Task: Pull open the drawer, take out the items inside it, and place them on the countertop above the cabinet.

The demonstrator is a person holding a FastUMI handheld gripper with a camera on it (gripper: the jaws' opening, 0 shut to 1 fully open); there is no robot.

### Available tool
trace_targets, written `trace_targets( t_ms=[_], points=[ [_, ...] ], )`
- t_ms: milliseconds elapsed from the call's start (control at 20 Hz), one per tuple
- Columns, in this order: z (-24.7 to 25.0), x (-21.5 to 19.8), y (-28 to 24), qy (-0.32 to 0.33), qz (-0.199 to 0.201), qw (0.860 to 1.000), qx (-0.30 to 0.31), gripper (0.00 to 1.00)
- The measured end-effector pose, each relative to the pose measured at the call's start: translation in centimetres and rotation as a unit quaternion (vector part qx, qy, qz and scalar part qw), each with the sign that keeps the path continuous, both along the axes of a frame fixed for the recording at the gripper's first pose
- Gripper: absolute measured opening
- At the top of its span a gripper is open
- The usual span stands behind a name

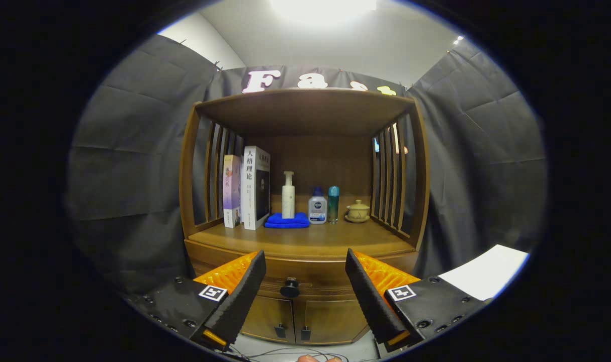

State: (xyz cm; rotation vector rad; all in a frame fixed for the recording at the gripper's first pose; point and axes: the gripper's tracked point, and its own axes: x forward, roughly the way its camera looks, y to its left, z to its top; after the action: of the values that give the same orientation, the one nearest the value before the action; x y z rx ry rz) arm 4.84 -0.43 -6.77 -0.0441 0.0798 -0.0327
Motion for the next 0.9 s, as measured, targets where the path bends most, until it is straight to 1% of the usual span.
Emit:
trace_targets(
  t_ms=[150,250,700,900],
  points=[
    [-1.9,1.7,-0.2,0.016,-0.006,1.000,0.016,1.00],
    [-3.7,2.9,0.5,0.034,0.000,0.999,0.031,1.00],
    [-10.5,8.1,1.1,0.101,-0.003,0.994,0.031,1.00],
    [-12.8,9.6,1.2,0.122,-0.007,0.991,0.057,1.00]
  ],
)
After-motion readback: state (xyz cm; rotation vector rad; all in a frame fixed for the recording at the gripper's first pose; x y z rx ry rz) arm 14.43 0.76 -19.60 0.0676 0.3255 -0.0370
